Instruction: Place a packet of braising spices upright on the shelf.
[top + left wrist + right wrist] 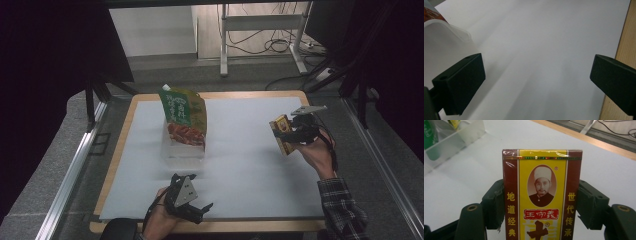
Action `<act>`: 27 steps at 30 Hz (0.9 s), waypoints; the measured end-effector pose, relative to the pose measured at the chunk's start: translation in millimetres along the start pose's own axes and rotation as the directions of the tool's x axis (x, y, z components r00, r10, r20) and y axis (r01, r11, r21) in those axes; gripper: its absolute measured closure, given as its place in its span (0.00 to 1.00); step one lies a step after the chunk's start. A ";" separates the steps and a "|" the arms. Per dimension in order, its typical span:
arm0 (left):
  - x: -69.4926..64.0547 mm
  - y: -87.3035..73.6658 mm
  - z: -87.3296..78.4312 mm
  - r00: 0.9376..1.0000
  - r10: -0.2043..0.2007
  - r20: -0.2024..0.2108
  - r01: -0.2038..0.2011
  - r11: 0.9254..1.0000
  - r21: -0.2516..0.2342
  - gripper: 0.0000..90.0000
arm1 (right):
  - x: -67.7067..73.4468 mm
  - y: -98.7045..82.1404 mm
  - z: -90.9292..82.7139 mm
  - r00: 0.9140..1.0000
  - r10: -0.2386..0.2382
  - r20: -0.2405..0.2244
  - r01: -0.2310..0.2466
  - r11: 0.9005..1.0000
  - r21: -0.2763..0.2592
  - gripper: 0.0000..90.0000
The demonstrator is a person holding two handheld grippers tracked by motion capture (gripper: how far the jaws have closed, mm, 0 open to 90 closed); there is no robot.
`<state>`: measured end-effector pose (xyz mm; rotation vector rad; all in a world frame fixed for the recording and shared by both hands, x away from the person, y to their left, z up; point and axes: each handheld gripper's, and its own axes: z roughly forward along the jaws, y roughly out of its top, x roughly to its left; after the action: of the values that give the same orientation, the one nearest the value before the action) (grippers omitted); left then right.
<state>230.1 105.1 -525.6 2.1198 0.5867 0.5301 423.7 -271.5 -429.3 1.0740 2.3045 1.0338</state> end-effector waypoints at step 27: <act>1.0 0.1 -1.1 1.000 -0.004 -0.004 0.004 1.000 -0.009 0.00 | 48.6 15.2 4.1 0.980 -0.089 -0.180 0.063 0.987 -0.149 0.36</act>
<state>230.2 106.3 -524.7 2.1088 0.5898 0.5344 403.0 -225.3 -422.5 0.8583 2.3524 1.2962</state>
